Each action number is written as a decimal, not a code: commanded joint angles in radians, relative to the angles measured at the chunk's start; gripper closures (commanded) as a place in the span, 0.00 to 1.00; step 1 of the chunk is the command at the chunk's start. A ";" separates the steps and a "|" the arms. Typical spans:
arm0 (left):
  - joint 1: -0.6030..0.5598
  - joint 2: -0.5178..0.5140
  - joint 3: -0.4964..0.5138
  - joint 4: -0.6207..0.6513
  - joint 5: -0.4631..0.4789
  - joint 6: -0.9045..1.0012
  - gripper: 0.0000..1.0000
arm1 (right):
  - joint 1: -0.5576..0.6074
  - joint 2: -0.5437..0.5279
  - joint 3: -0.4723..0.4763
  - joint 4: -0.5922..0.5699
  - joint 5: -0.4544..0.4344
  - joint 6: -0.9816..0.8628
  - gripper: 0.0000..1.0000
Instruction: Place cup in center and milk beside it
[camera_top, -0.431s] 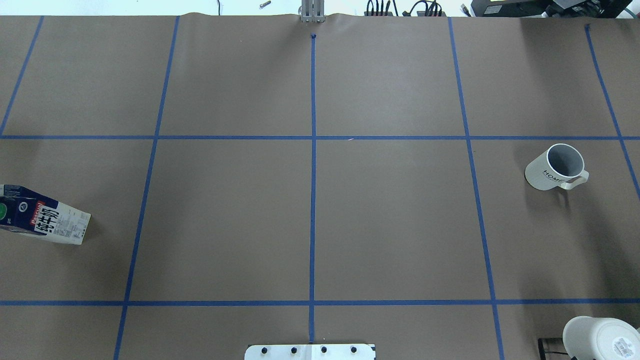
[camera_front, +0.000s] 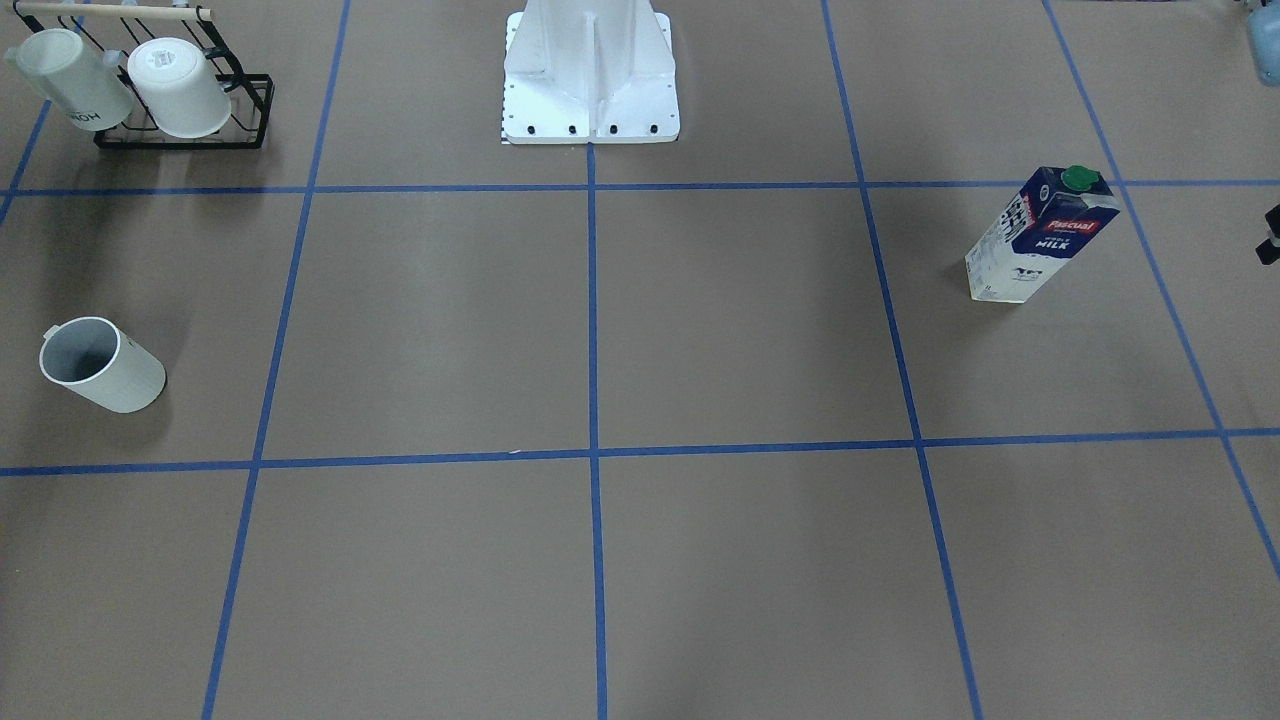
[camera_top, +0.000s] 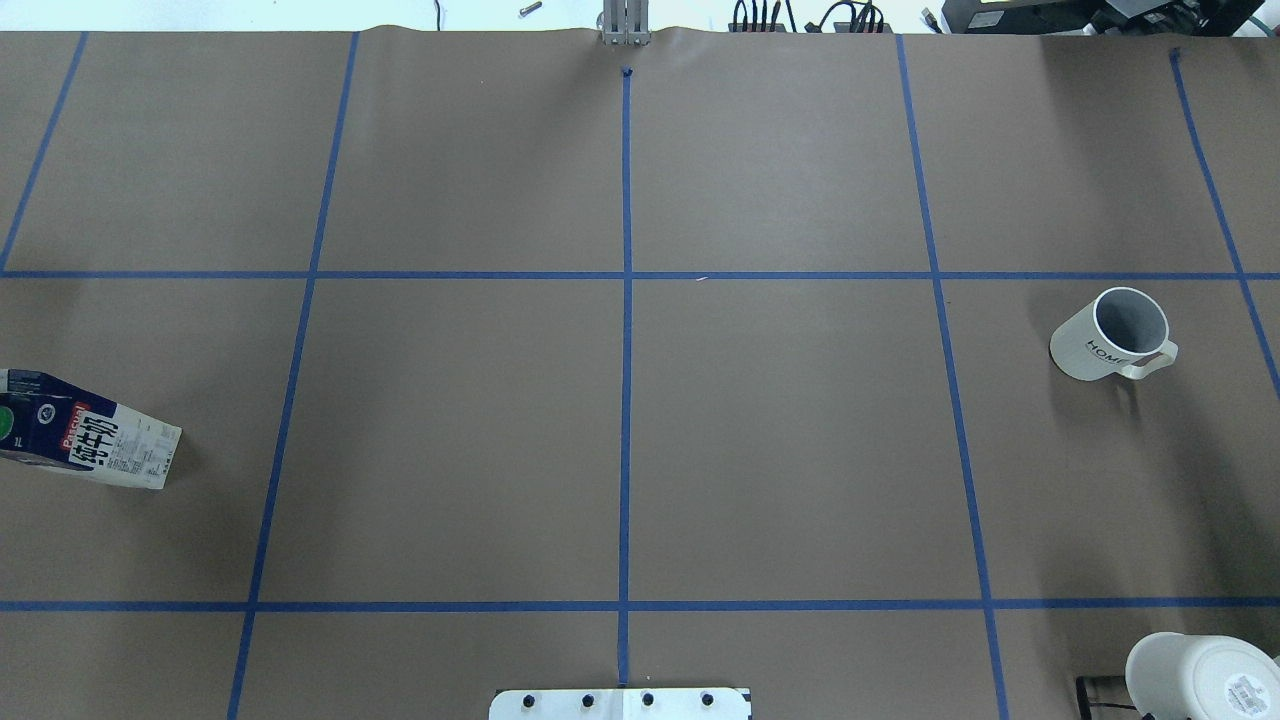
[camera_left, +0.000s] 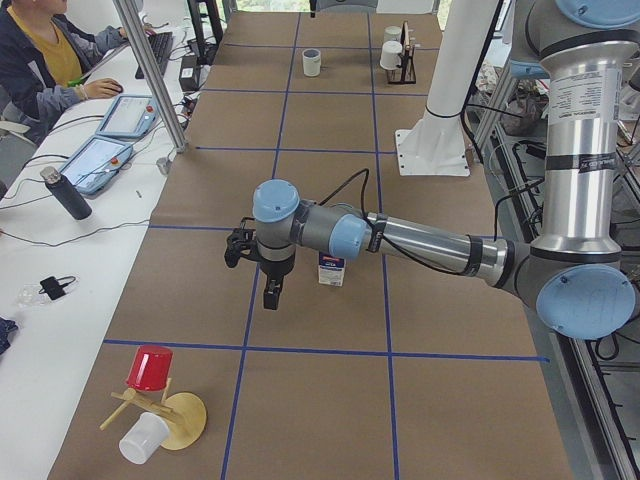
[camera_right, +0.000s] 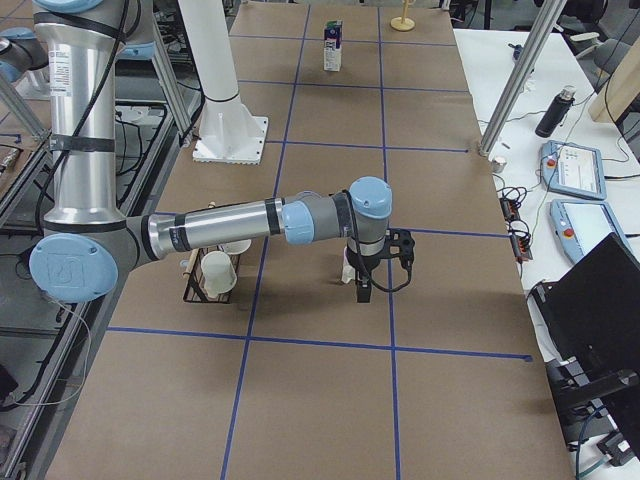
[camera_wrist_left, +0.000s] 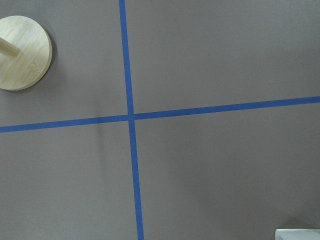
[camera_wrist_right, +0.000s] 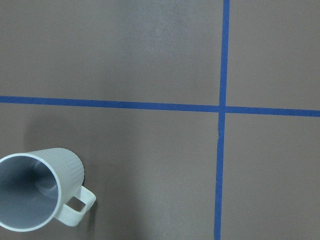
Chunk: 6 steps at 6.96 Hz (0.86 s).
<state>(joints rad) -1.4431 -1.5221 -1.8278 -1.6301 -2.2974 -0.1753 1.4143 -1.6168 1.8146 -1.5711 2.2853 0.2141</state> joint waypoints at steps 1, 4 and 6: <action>0.000 0.002 -0.002 0.001 0.001 0.000 0.02 | -0.002 0.001 -0.004 0.000 0.000 0.001 0.00; 0.000 0.007 -0.013 -0.004 -0.001 0.000 0.02 | -0.003 -0.008 0.015 0.000 0.065 0.001 0.00; 0.000 -0.001 -0.014 -0.004 -0.001 -0.001 0.02 | -0.003 0.001 0.023 0.002 0.065 0.004 0.00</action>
<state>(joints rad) -1.4434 -1.5199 -1.8399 -1.6336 -2.2978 -0.1754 1.4120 -1.6232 1.8325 -1.5704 2.3492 0.2159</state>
